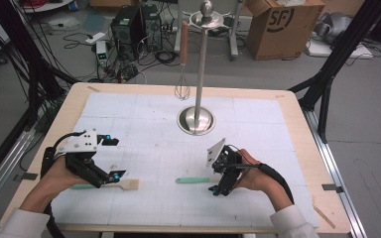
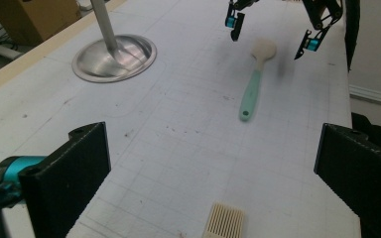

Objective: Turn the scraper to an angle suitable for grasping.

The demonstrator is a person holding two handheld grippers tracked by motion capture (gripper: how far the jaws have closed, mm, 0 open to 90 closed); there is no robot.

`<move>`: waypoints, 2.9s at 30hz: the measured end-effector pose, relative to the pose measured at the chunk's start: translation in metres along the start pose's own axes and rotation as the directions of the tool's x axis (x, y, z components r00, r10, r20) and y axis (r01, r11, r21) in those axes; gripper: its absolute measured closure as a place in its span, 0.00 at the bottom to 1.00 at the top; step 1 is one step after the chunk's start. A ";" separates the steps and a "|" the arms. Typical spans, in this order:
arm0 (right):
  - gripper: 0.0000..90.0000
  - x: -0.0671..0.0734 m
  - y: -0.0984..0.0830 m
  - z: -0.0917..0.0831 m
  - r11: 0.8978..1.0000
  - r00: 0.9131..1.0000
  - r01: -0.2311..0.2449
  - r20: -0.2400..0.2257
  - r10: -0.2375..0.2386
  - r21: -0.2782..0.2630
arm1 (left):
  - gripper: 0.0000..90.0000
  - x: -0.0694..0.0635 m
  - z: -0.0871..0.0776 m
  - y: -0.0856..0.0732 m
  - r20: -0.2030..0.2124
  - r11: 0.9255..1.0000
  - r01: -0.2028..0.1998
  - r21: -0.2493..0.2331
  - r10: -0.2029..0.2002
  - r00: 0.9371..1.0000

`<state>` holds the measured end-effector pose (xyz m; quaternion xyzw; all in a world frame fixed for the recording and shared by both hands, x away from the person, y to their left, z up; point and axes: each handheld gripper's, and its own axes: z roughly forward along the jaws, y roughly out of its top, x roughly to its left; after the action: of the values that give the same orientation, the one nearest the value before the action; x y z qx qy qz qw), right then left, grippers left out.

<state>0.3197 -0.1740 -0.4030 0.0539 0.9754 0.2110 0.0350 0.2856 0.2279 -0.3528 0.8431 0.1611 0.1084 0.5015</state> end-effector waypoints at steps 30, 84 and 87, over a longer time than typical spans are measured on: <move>0.81 -0.007 0.008 0.017 0.972 0.995 0.078 -0.077 -0.062 0.223 | 0.02 0.001 0.001 -0.002 0.005 1.000 0.005 0.001 -0.005 1.000; 0.90 -0.021 0.035 -0.071 0.889 0.961 0.043 -0.226 -0.162 -0.456 | 0.02 -0.018 0.009 0.082 0.163 0.985 -0.127 -0.119 0.145 0.976; 0.90 -0.021 0.039 -0.073 0.880 0.958 0.052 -0.226 -0.179 -0.473 | 0.02 -0.021 0.014 0.091 0.192 0.980 -0.149 -0.129 0.172 0.966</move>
<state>0.3371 -0.1708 -0.3193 -0.0431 0.8943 0.4398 -0.0705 0.2855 0.1677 -0.2798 0.8302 0.0338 0.0714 0.5518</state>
